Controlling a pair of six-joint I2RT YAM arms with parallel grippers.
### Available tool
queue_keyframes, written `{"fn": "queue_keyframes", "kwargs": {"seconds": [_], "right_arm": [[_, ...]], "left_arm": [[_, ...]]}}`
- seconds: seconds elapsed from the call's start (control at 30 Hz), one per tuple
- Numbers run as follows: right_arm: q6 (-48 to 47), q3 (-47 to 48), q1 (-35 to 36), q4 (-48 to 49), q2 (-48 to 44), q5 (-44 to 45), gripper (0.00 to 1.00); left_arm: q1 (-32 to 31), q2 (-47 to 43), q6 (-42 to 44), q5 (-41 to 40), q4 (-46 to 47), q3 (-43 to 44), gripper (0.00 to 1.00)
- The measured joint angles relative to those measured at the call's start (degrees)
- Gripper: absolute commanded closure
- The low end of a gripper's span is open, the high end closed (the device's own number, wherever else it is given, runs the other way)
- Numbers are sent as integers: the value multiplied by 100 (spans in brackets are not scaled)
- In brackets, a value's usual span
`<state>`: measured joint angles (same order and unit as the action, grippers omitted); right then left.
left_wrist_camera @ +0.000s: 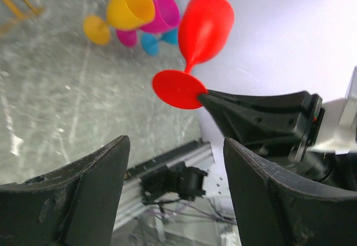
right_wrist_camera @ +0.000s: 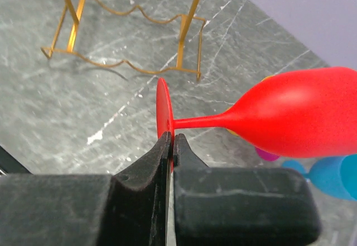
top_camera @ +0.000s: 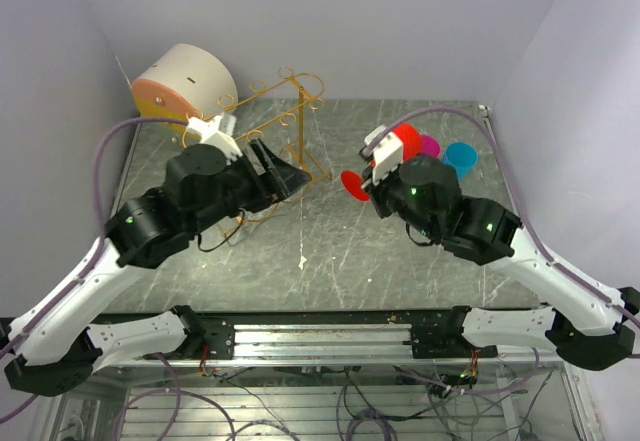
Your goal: Take the wine glass off the wine glass rack
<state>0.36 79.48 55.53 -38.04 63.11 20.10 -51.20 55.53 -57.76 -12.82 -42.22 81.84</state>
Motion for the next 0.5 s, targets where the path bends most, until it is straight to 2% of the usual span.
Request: {"fn": "queue_keyframes", "kwargs": {"seconds": [0.2, 0.5], "right_arm": [[-787, -372, 789, 284, -334, 811, 100], [-1320, -350, 1029, 713, -669, 909, 100]], "left_arm": [[0, 299, -872, 868, 831, -605, 21], [0, 492, -1580, 1233, 1563, -822, 22]]}}
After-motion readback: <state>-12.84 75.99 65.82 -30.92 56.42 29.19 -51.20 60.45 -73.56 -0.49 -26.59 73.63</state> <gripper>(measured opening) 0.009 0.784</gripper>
